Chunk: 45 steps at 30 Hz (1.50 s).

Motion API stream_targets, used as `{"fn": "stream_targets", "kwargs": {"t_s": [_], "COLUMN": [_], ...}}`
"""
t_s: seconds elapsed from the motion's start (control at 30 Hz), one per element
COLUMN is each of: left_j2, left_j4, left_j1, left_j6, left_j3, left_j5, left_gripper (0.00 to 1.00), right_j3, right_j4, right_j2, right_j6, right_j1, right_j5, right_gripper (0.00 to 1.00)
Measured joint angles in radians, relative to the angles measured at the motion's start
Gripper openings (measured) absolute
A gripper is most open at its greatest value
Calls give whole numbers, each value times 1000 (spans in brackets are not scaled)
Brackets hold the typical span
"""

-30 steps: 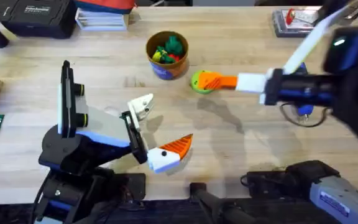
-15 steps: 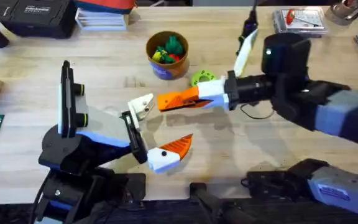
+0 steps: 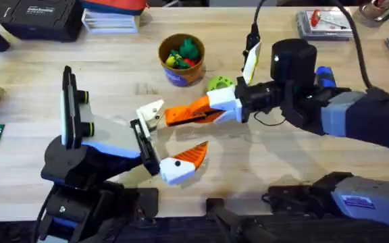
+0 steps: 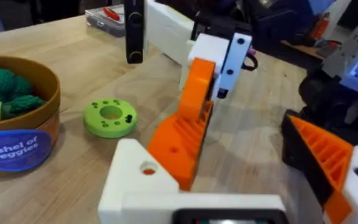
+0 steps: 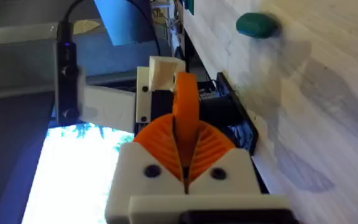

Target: Pick up the gripper from the table and insert it into the empty holder that is missing its gripper. Then pick up a screw, insert it into the mounting hole, and use the screwdriver to tighten it. Finally, clean up the table by picking up the vegetable and placing it into the bucket.

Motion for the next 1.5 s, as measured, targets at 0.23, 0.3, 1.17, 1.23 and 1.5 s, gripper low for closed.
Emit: {"fn": "stream_targets", "kwargs": {"t_s": [0.23,0.3,1.17,1.23,1.5], "left_j2": [0,0,0,0,0], "left_j4": [-1,-1,1,1,-1], "left_j1": [0,0,6,6,6], "left_j6": [0,0,12,11,-11], "left_j3": [0,0,1,1,1], "left_j5": [6,7,-30,-30,-28], "left_gripper": [985,985,986,986,986], "right_j3": [0,0,143,145,191], "right_j4": [53,53,48,49,71], "right_j2": [-1,-1,143,151,251], "right_j6": [58,74,144,137,114], "right_j1": [17,16,18,21,42], "right_j5": [-30,-30,-103,-100,-107], "right_gripper": [8,8,8,8,8]}}
